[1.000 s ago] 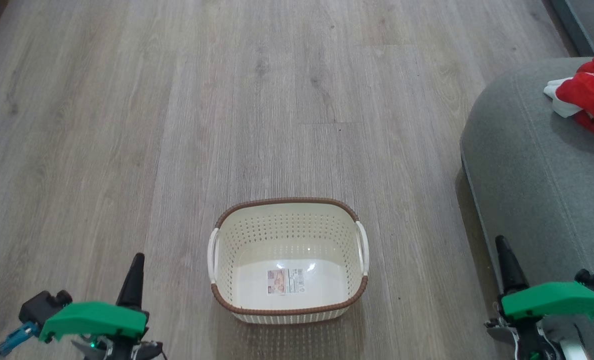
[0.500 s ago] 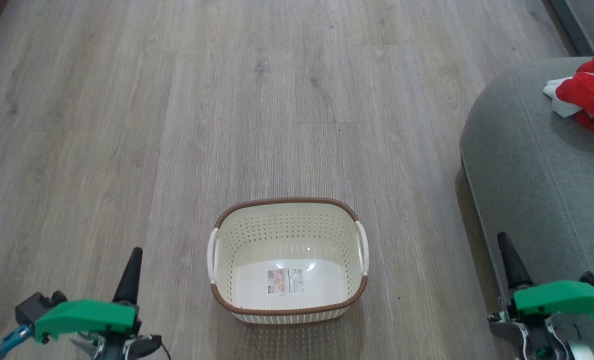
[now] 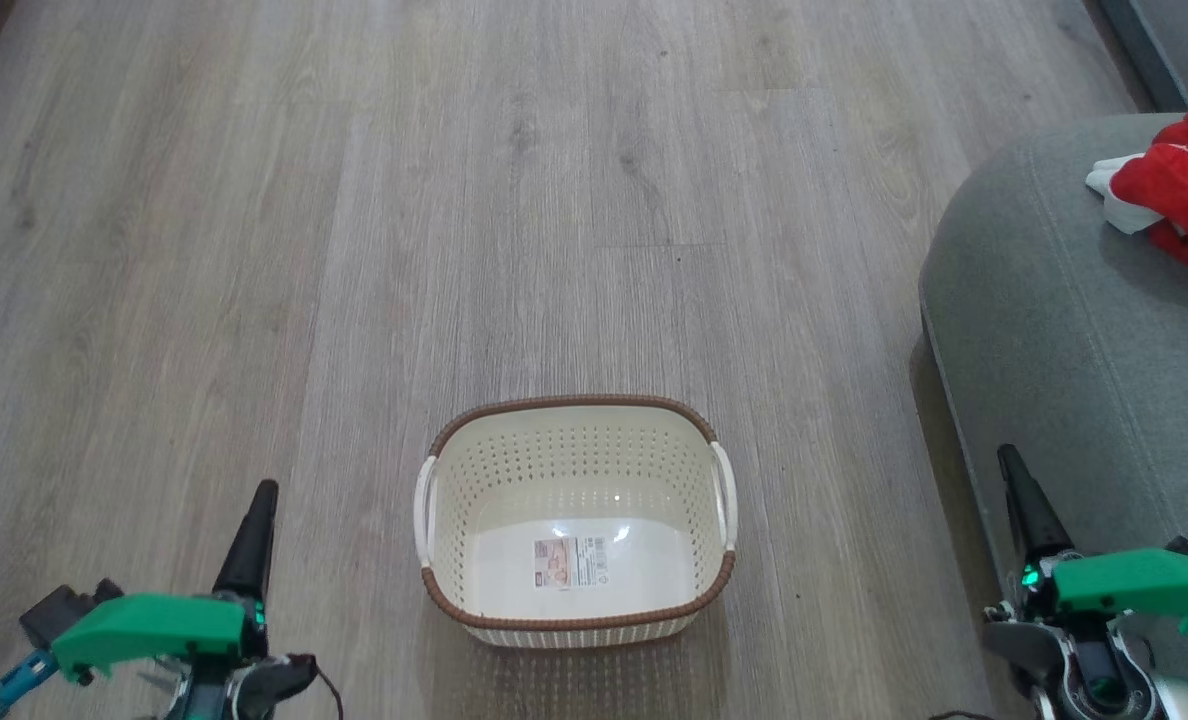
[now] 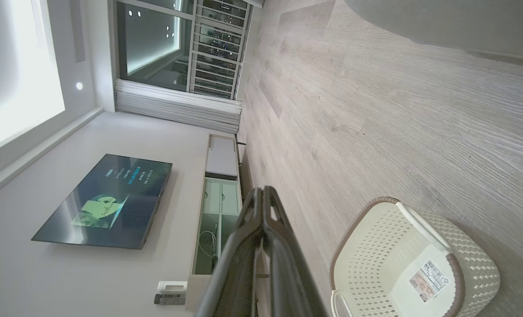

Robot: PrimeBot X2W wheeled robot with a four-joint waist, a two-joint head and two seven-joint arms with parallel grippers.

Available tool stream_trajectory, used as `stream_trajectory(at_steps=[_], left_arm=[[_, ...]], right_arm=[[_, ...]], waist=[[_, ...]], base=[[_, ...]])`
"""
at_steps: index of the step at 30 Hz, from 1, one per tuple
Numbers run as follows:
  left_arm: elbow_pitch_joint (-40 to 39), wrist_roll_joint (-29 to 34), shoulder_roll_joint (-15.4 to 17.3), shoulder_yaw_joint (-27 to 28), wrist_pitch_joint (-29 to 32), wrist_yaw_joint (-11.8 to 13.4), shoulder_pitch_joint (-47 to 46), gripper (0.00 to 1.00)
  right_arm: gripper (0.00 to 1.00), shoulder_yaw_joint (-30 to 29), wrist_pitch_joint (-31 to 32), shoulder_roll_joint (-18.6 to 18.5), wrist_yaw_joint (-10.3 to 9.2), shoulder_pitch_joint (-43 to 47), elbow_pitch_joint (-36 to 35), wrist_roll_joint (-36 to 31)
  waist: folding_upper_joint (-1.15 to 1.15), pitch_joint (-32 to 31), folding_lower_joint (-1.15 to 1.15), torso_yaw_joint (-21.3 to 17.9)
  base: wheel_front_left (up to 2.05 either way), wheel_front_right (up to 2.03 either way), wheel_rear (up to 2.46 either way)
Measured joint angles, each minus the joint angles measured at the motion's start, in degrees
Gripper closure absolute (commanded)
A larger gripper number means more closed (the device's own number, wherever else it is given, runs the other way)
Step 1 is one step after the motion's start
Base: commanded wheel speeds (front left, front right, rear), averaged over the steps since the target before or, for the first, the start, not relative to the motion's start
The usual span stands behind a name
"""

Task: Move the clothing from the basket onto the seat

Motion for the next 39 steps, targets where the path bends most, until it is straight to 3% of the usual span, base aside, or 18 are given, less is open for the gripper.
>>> stream_trajectory(at_steps=[17, 39], left_arm=[[-1.7, -10.7, -0.2, 0.6, 2.8, -0.3, -0.9, 1.0], [-1.7, -10.8, -0.2, 0.8, 2.8, -0.5, -0.9, 1.0]], right_arm=[[1.0, -0.6, 2.9, 0.0, 0.0, 0.0, -1.3, 12.4], [1.0, -0.6, 2.9, 0.0, 0.0, 0.0, -1.3, 12.8]], waist=[[0.0, 0.0, 0.0, -0.1], [0.0, 0.0, 0.0, -0.1]], base=[[0.0, 0.0, 0.0], [0.0, 0.0, 0.0]])
